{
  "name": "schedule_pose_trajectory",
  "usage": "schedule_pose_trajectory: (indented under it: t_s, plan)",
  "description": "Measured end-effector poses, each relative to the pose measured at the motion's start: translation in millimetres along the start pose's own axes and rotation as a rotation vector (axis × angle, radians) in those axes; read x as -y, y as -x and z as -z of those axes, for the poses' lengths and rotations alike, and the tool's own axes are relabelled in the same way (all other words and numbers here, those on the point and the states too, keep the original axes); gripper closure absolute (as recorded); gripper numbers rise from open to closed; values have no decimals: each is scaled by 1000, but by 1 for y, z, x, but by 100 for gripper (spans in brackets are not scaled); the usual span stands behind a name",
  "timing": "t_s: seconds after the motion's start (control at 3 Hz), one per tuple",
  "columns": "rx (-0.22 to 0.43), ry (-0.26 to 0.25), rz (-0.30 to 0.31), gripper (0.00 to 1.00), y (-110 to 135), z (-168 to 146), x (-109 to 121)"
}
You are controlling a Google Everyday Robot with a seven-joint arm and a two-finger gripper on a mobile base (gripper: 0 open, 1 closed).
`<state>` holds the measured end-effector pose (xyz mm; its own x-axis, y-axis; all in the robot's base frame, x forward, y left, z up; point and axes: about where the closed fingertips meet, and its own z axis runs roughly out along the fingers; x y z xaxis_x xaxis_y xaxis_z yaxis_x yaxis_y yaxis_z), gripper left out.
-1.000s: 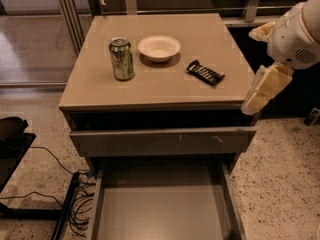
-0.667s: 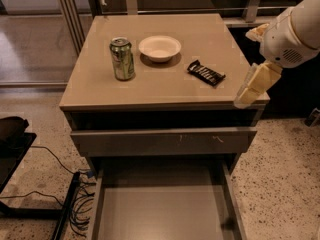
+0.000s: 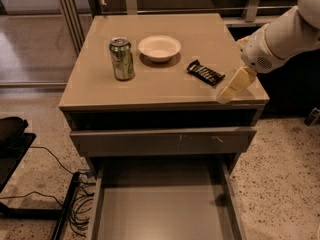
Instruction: Place rxbar chocolate into middle drawer
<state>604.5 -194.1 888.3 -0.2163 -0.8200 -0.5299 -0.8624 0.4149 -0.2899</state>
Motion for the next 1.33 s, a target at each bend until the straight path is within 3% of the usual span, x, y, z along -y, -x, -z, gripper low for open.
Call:
schedule_pose_trajectory:
  t_s: [0.67,1.33]
  plan:
    - [70,19,-119,0,-1,-54,27]
    - [104,35,-251,0,-4,-89,52]
